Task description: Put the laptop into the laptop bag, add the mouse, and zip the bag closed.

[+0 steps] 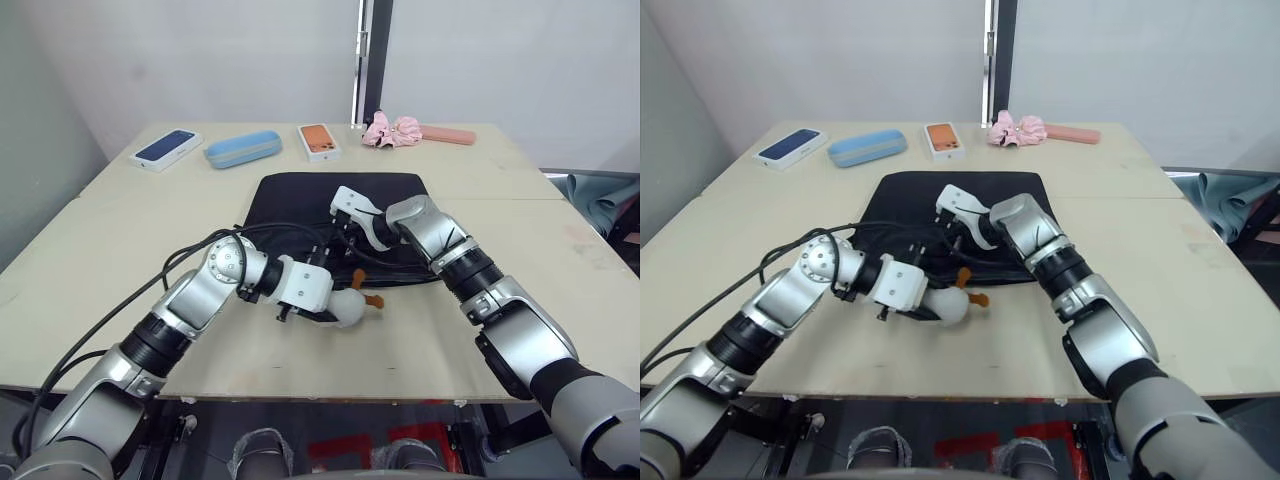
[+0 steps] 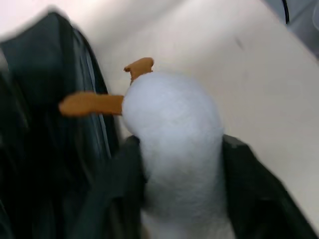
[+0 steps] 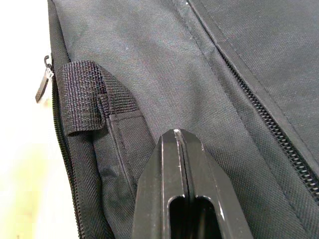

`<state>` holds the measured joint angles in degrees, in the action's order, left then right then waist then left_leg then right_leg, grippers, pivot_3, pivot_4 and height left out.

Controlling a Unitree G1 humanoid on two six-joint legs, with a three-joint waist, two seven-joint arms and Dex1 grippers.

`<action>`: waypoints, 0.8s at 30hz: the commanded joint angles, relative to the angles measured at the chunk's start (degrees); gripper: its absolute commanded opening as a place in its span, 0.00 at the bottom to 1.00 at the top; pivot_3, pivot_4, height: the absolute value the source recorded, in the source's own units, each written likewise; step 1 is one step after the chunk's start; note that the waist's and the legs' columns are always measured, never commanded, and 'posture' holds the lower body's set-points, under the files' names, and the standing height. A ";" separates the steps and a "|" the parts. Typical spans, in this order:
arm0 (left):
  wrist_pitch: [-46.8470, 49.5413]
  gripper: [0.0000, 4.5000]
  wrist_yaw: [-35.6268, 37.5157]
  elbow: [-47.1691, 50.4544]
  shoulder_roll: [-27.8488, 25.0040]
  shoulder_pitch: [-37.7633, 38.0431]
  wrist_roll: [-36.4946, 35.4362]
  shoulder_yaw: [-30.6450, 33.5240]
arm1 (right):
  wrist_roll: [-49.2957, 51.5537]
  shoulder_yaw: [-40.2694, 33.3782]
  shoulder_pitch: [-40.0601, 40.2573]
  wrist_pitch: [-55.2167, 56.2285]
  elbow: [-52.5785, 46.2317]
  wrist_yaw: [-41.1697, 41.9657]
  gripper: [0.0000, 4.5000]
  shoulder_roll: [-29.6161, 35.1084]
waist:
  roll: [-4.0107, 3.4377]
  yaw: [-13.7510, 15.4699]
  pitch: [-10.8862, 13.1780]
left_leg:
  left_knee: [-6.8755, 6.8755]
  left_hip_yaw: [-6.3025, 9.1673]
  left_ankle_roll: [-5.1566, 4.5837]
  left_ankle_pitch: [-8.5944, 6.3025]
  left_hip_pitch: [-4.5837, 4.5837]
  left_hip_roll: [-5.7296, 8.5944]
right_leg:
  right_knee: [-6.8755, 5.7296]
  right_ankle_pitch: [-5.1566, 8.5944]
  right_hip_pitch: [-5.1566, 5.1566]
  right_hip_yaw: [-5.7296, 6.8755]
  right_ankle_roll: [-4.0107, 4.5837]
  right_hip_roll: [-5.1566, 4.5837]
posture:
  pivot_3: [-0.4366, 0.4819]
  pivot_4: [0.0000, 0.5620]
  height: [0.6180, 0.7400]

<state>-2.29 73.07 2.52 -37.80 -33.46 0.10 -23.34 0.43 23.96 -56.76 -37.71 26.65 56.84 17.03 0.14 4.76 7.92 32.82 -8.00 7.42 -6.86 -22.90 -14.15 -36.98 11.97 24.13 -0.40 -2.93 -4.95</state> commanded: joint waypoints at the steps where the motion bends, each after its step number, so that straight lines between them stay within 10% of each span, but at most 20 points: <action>1: 0.25 0.82 -0.81 4.88 -0.99 0.21 -1.30 2.77 | -1.20 0.34 0.97 -1.29 0.16 -0.20 0.00 0.78 | 0.00 -0.01 0.00 | 0.00 0.00 0.00 0.00 0.00 0.00 | 0.00 0.00 0.00 0.00 0.00 0.00 | 0.48 0.27 1.00; 15: 6.39 0.82 2.08 7.45 -7.11 1.36 -13.35 13.73 | 1.11 -3.23 1.86 -6.06 -9.71 -0.54 0.00 4.77 | -0.13 0.66 0.13 | -0.07 -0.07 0.01 0.00 -0.14 -0.01 | 0.04 0.00 0.21 -0.03 0.00 0.02 | 0.48 0.27 1.00; 19: 22.38 0.82 3.37 4.34 -8.60 -2.64 -30.21 24.34 | 8.73 -11.81 4.06 -16.59 -26.70 1.20 0.00 10.70 | -0.10 1.00 0.24 | -0.08 -0.09 0.21 0.12 -0.48 -0.01 | 0.00 0.00 0.61 -0.07 -0.01 0.08 | 0.48 0.27 1.00; 24: 24.14 0.82 5.80 0.05 -7.53 -6.03 -31.95 24.36 | 20.21 -23.73 11.71 -25.57 -46.23 3.95 0.00 20.34 | -0.09 1.45 0.23 | -0.26 -0.15 0.26 0.17 -0.68 -0.02 | 0.24 -0.02 0.75 -0.08 -0.02 0.12 | 0.48 0.27 1.00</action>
<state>22.16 78.04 4.00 -45.71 -38.55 -31.31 0.94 16.60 4.90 -46.58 -61.15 -13.29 59.69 35.46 0.05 6.21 8.15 32.49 -8.15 7.67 -6.68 -23.58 -14.16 -36.70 11.95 24.87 -0.46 -2.95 -4.84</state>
